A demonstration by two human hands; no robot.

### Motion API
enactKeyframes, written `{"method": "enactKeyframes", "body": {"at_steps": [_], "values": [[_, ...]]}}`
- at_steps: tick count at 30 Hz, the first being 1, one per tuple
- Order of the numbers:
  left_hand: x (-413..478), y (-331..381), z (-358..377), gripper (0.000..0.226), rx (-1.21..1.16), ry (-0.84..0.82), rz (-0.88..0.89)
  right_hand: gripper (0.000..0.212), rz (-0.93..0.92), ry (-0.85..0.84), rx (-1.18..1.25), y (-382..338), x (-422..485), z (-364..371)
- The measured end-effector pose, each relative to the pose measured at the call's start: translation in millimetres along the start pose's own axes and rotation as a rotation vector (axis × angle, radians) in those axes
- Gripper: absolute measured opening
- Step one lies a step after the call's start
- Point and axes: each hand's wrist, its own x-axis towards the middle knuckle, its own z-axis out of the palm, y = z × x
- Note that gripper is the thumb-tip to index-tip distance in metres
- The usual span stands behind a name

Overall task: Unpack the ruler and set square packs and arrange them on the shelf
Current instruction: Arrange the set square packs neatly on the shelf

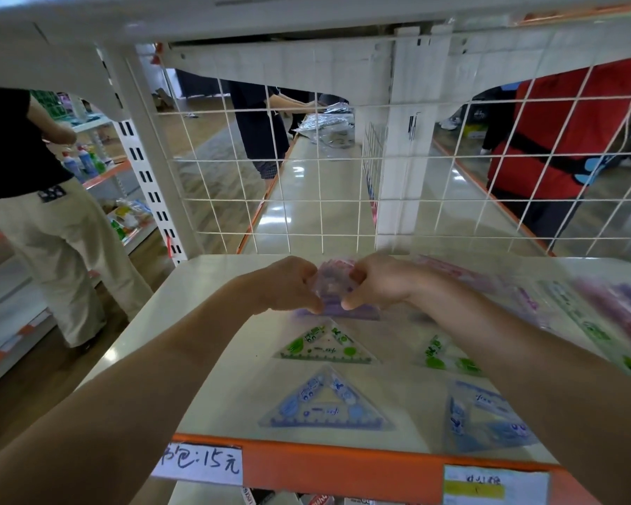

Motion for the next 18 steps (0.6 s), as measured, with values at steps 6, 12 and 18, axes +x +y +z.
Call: {"method": "enactKeyframes", "body": {"at_steps": [6, 12, 18], "values": [[-5, -1, -1, 0.01, 0.059, 0.079, 0.087, 0.023, -0.105, 0.089, -0.024, 8, -4, 6], [-3, -2, -2, 0.022, 0.055, 0.09, 0.116, 0.024, -0.138, 0.069, -0.073, 13, -1, 4], [5, -3, -8, 0.024, 0.051, 0.07, -0.036, 0.018, -0.106, 0.172, -0.147, 24, -13, -35]]}}
